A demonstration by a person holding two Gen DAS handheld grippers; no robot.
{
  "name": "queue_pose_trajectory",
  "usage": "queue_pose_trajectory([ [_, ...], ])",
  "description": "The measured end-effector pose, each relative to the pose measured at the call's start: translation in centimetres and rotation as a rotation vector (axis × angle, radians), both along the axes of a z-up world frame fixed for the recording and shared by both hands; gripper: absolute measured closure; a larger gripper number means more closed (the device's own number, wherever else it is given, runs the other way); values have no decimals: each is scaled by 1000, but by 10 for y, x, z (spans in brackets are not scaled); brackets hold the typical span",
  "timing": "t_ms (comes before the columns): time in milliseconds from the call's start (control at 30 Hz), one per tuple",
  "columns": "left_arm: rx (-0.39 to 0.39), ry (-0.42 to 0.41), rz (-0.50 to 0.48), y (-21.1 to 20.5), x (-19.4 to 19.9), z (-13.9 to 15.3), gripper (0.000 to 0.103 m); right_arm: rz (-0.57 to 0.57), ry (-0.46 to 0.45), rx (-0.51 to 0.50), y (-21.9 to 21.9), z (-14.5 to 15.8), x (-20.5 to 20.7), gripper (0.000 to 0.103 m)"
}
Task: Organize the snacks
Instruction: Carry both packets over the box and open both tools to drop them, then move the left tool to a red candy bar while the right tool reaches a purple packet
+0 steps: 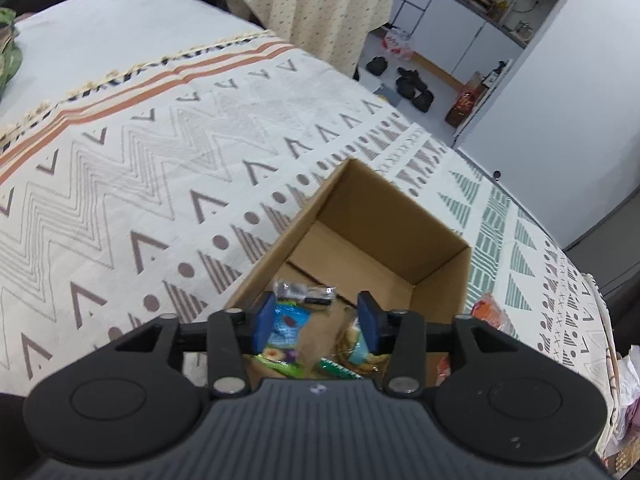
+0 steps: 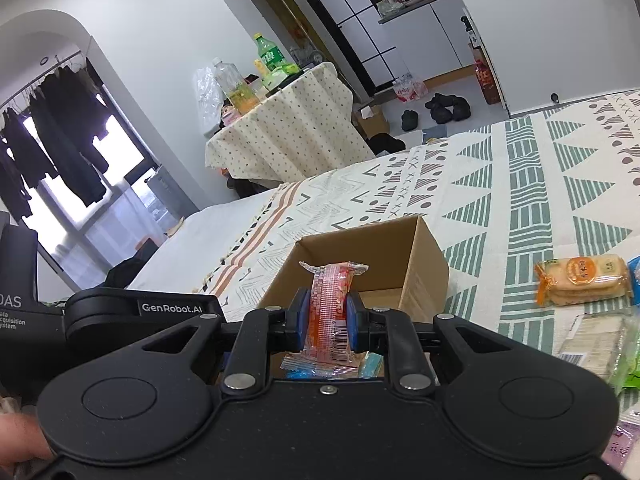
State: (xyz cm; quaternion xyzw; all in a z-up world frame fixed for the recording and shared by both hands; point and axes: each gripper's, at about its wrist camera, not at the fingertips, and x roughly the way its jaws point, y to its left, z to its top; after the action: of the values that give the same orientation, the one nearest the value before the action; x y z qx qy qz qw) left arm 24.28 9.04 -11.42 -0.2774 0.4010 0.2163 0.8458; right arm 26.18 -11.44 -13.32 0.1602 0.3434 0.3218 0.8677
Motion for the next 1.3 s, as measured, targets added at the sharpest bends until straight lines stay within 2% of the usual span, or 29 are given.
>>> queue_pose_trajectory([
  [67, 9, 4, 8, 2, -2, 0, 48, 0, 0, 4, 3, 0, 0, 84],
  [233, 24, 9, -6, -1, -7, 3, 40, 4, -2, 17, 5, 0, -2, 74],
  [400, 36, 5, 6, -6, -13, 8, 24, -25, 13, 17, -4, 5, -6, 64],
  [467, 40, 12, 1, -9, -15, 10, 21, -35, 15, 14, -11, 9, -9, 61],
  [667, 27, 43, -8, -20, -20, 14, 17, -57, 13, -10, -29, 20, -20, 49],
  [833, 51, 31, -25, -34, -25, 24, 12, -76, 3, -46, -45, 27, -28, 25],
  [1033, 51, -13, -53, -50, -31, 34, 0, -111, -36, -47, -70, 45, -35, 5],
  [1133, 59, -32, -72, -61, -33, 37, 0, -138, -49, -71, -83, 49, -36, 1],
  [1300, 68, -39, -111, -80, -34, 42, 0, -189, -43, -87, -107, 51, -37, 0],
])
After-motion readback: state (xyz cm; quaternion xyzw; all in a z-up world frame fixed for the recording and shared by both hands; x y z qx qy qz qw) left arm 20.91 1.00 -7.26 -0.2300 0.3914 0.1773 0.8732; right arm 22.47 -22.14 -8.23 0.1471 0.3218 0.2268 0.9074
